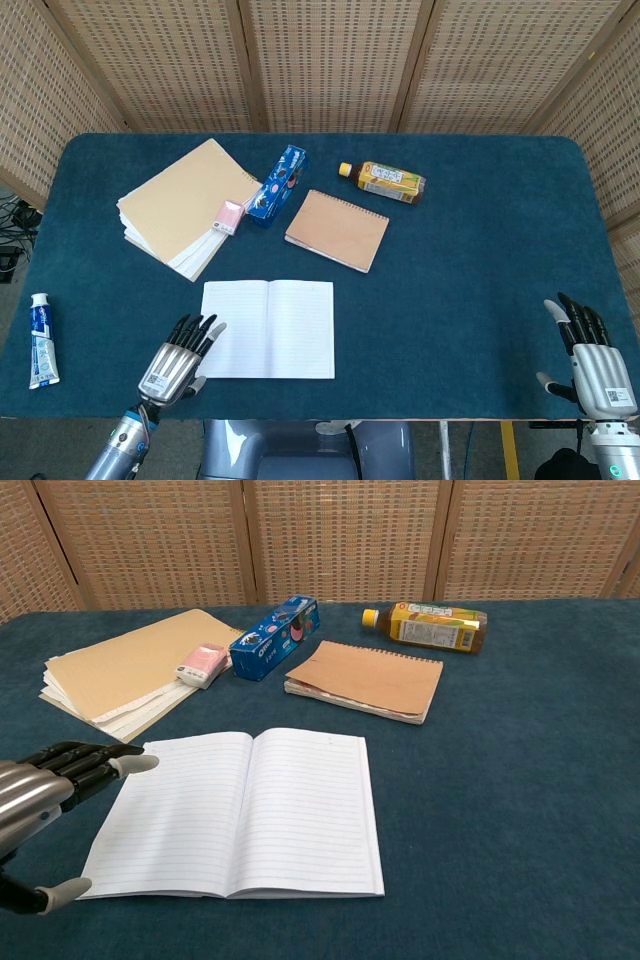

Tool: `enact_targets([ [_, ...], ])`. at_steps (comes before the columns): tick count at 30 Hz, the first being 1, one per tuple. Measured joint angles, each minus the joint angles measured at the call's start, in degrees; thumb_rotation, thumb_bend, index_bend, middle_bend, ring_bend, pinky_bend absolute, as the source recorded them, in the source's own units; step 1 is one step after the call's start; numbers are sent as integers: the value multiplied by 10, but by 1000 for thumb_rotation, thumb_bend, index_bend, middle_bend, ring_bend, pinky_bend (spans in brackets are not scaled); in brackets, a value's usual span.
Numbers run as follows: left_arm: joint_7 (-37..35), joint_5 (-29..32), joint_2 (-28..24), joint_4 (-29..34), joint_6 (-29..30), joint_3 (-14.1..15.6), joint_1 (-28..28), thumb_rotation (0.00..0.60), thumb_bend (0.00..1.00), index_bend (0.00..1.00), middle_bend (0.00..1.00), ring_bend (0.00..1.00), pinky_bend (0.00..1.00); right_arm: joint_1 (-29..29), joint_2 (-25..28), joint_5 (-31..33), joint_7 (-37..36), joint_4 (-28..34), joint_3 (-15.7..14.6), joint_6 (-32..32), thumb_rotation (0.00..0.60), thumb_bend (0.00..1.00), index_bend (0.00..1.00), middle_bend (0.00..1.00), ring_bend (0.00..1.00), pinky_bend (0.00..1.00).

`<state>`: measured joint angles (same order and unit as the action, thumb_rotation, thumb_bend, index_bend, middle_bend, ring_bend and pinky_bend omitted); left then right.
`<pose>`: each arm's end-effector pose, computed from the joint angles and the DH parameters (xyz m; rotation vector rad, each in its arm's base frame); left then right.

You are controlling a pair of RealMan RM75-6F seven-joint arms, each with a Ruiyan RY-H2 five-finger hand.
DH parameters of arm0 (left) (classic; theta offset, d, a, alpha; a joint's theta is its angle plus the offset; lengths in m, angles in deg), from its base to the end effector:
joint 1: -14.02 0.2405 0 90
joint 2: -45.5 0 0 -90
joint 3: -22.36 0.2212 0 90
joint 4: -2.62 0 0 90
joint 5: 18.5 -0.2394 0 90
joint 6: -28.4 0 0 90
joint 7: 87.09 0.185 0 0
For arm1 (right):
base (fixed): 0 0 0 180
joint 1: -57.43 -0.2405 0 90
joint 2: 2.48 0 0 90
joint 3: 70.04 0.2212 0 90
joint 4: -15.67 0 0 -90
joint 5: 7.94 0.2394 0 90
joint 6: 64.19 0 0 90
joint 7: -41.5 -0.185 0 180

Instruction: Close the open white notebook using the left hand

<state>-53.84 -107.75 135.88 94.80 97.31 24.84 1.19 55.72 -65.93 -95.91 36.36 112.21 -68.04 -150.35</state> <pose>-0.1692 0.2018 -0.0739 -1.9087 -0.8184 -0.8048 -0.2813 -0.2016 0.1109 1.3296 -1.0354 1.0012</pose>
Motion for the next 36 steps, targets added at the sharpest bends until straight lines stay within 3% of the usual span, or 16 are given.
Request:
enact_targets([
  [14, 41, 12, 19, 17, -9, 6, -16, 600, 304, 0, 0, 0, 0, 0, 0, 2, -5, -1, 1, 0, 600, 112, 0, 0, 0, 0],
  [36, 82, 40, 55, -23, -24, 10, -32, 600, 301, 0, 0, 0, 0, 0, -2, -1, -1, 2, 1, -3, 600, 112, 0, 0, 0, 0],
])
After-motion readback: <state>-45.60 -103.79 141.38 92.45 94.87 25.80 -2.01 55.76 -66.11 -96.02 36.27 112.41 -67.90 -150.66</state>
